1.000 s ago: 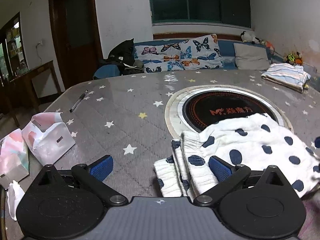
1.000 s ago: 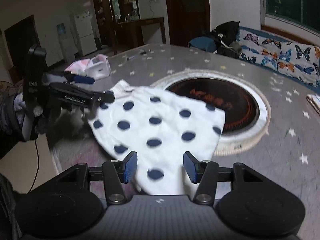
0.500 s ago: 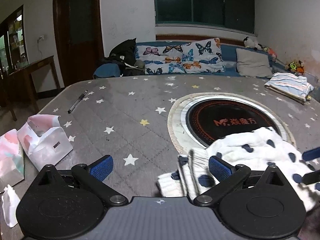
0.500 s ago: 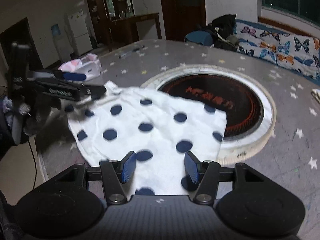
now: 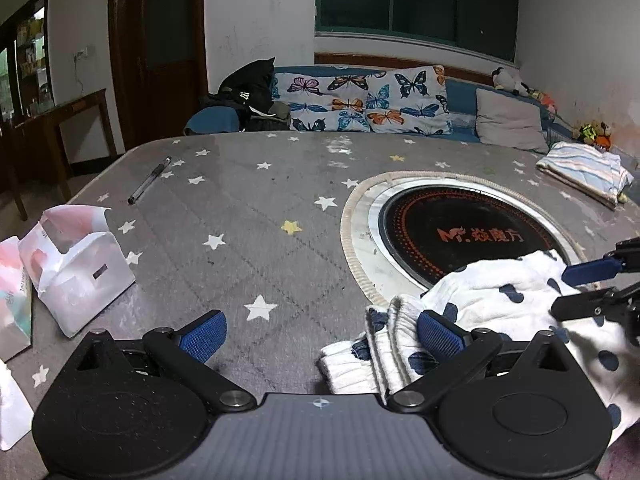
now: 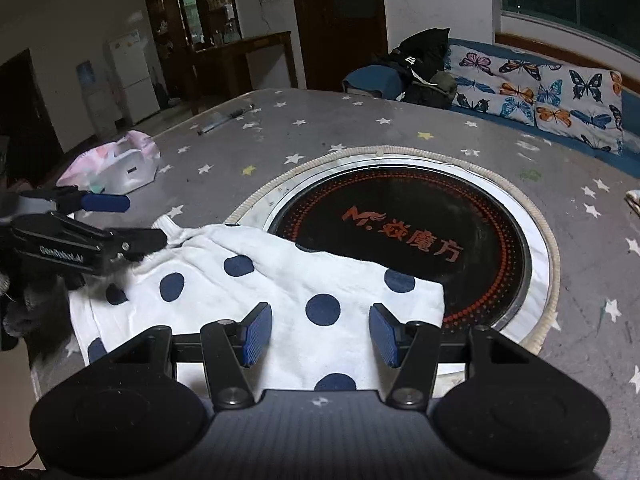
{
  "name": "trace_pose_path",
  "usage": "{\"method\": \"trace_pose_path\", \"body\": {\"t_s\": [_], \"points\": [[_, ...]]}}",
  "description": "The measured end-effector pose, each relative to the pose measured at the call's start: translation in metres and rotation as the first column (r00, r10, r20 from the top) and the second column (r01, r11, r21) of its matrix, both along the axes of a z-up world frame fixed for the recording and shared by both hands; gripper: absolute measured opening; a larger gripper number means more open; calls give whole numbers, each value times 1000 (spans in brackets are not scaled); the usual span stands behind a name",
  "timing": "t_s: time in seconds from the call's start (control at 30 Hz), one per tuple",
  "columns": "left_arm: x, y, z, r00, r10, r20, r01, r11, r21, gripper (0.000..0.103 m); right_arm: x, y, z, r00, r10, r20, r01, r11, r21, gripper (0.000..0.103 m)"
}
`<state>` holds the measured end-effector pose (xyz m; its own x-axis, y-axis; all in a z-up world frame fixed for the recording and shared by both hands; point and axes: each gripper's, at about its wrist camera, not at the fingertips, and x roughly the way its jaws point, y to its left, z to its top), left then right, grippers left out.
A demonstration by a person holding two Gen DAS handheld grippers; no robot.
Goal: Fold clothes
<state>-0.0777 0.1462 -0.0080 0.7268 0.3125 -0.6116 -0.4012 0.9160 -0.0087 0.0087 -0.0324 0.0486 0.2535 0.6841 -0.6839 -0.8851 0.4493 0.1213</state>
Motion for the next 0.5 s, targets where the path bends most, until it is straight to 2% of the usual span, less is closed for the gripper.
{"method": "trace_pose_path", "body": {"t_s": [0.07, 0.13, 0.33, 0.5], "points": [[-3, 2, 2, 1000, 4, 7, -4, 1000, -11, 103, -5, -1, 4, 1000, 12, 16, -12, 1000, 6, 56], [-6, 2, 4, 1000, 9, 14, -9, 1000, -20, 103, -15, -4, 10, 999, 35, 39, -35, 999, 14, 62], [-19, -2, 9, 999, 15, 30, -13, 999, -38, 103, -44, -3, 20, 991, 116, 64, -118, 992, 32, 62], [-32, 1, 12, 998, 54, 38, -50, 995, -84, 103, -81, 5, 31, 964, 224, 144, -231, 972, 37, 62]]}}
